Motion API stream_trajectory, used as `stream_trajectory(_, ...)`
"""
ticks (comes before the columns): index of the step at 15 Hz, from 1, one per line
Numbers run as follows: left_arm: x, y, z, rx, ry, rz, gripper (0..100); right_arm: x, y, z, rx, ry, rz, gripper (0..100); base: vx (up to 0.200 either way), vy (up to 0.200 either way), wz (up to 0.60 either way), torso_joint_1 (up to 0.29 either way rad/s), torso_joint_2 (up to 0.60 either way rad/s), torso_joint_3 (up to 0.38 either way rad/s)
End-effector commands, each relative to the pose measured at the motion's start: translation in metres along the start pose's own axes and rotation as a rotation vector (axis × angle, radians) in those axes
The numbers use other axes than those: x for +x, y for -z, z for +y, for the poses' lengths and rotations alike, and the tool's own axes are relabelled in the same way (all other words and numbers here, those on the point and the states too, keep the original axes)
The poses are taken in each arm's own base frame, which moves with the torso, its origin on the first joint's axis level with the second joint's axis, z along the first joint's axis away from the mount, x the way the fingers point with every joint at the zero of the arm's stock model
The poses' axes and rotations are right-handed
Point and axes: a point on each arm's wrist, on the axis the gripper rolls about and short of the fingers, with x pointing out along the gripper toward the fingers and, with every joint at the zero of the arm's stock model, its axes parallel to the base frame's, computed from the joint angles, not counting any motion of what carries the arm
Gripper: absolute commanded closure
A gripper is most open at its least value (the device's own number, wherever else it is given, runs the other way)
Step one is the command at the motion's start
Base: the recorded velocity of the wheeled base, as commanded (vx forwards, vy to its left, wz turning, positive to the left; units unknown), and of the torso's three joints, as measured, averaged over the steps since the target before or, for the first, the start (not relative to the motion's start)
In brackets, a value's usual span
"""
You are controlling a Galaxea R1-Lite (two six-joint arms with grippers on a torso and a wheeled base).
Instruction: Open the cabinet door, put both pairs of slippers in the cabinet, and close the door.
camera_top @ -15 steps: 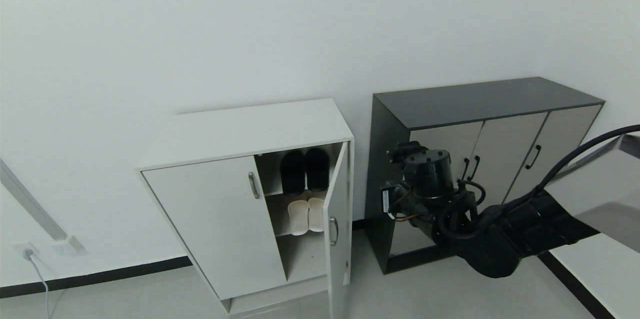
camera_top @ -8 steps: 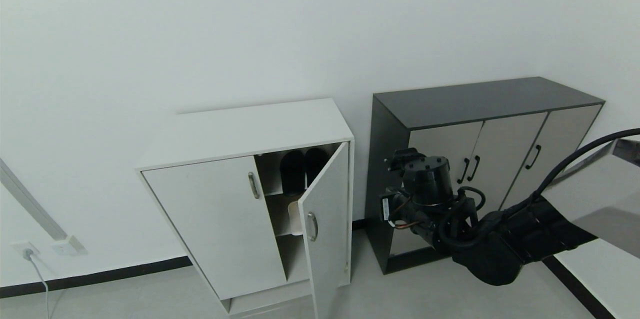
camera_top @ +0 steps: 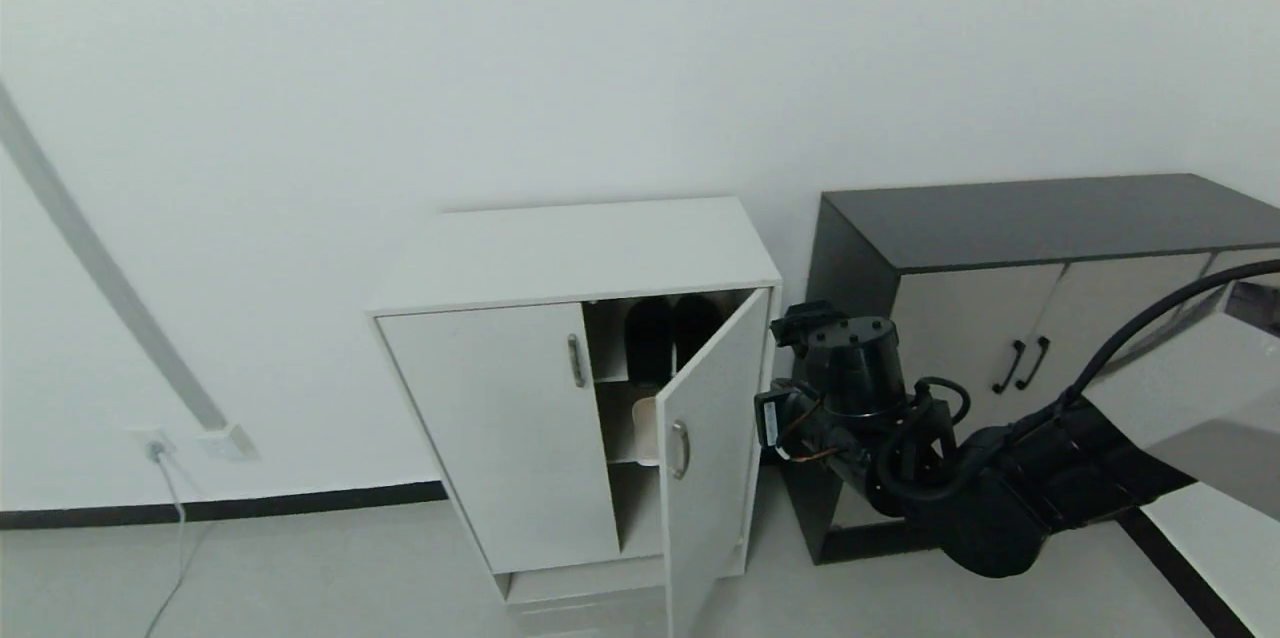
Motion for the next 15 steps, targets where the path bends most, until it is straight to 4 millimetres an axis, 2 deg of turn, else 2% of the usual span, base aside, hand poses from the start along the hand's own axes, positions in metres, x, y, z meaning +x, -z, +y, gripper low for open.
stream_trajectory(1, 0.0, 0.0, 0.0, 0.001, -0.001, 0.002, 100, 0.0, 0.004, -0.001, -0.006, 0.001, 0.014, 100, 0.0, 0.0, 0.0, 0.0, 0.0, 0.0)
stream_trajectory(6, 0.0, 0.0, 0.0, -0.001, -0.001, 0.002, 100, 0.0, 0.001, -0.006, -0.02, 0.004, -0.018, 100, 0.0, 0.0, 0.0, 0.0, 0.0, 0.0)
stream_trajectory(10, 0.0, 0.0, 0.0, 0.001, -0.001, 0.002, 100, -0.014, 0.002, -0.012, -0.05, 0.004, -0.035, 100, 0.0, 0.0, 0.0, 0.0, 0.0, 0.0)
stream_trajectory(13, 0.0, 0.0, 0.0, 0.001, 0.001, 0.002, 100, -0.038, 0.02, -0.025, -0.076, 0.007, 0.029, 100, 0.2, 0.0, 0.0, 0.005, 0.0, 0.002)
stream_trajectory(15, 0.0, 0.0, 0.0, 0.001, -0.001, 0.001, 100, -0.045, 0.025, -0.029, -0.073, 0.006, 0.028, 100, 0.2, 0.0, 0.0, -0.005, 0.0, 0.002)
